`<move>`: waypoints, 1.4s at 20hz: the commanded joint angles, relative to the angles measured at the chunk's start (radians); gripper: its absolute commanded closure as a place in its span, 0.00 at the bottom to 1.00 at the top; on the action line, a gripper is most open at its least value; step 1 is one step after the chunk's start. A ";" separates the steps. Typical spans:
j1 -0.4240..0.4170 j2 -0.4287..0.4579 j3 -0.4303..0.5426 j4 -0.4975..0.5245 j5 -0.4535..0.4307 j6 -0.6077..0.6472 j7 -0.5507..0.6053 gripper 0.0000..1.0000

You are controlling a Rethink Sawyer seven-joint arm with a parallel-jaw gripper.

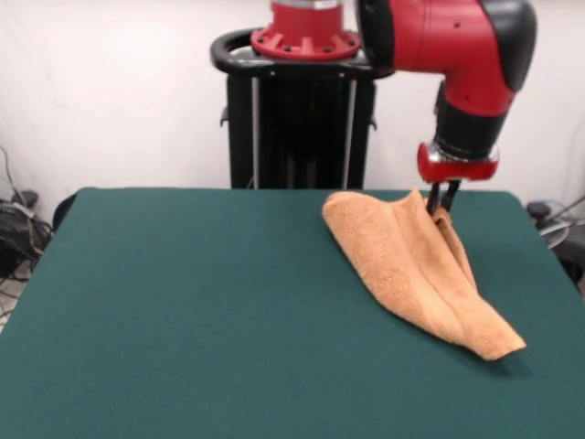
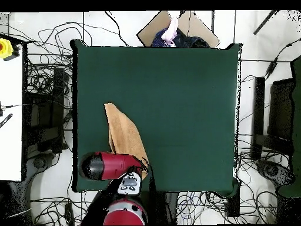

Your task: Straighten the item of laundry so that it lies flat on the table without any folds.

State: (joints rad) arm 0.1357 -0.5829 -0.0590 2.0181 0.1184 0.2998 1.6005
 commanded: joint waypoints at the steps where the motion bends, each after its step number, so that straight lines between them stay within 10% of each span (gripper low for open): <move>1: -0.012 -0.115 -0.046 -0.123 0.018 0.297 0.164 1.00; 28: -0.473 -0.076 0.176 -0.627 -0.385 0.778 -0.325 1.00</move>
State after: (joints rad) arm -0.3072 -0.6999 -0.0286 1.5444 -0.1989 0.9117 1.5218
